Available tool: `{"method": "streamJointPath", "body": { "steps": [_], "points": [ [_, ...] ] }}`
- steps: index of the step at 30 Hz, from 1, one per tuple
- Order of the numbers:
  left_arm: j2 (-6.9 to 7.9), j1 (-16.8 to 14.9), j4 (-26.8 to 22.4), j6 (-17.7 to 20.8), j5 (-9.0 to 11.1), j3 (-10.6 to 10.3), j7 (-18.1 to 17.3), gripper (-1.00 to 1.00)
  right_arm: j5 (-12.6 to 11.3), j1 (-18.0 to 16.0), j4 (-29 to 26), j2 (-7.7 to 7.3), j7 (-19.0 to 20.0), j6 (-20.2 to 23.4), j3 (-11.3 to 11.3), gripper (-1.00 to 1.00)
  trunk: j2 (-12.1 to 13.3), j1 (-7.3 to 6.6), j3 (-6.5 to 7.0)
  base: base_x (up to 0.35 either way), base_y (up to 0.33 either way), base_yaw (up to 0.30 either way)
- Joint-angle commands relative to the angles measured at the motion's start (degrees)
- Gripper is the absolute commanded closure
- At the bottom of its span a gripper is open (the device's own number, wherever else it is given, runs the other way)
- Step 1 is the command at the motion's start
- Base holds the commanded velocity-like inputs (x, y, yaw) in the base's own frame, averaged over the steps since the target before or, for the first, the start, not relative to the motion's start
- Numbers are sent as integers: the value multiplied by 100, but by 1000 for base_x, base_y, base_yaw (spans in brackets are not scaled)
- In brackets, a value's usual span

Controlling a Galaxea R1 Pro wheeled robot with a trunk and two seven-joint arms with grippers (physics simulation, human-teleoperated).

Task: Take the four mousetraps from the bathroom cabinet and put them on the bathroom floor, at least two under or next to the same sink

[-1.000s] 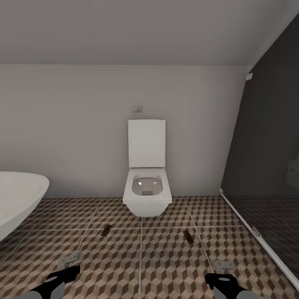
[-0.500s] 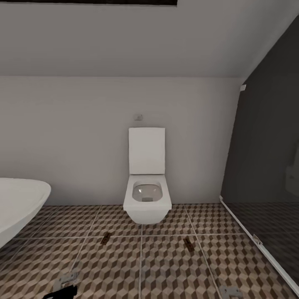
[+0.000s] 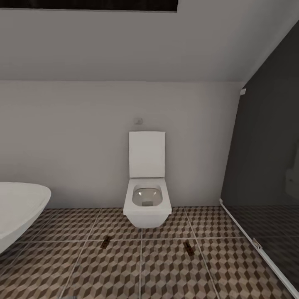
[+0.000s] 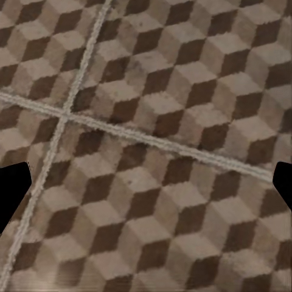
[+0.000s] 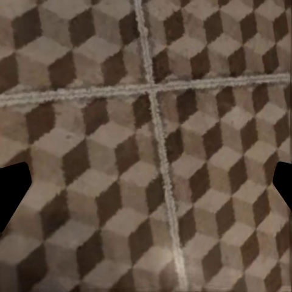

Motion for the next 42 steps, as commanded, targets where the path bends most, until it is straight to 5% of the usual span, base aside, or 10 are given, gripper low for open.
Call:
{"method": "streamJointPath", "body": {
  "steps": [1, 42],
  "points": [
    [-5, 22, -2, 11, 35, -48, 18, -100, 60, 18, 18, -1, -17, -32, -49, -100, 39, -24, 13, 0, 0, 0],
    [-64, 132, 5, 109, 35, -47, 15, -100, 70, 151, 18, -10, -17, -41, -39, -100, 1683, -924, 749, 0, 0, 0]
  ]
}}
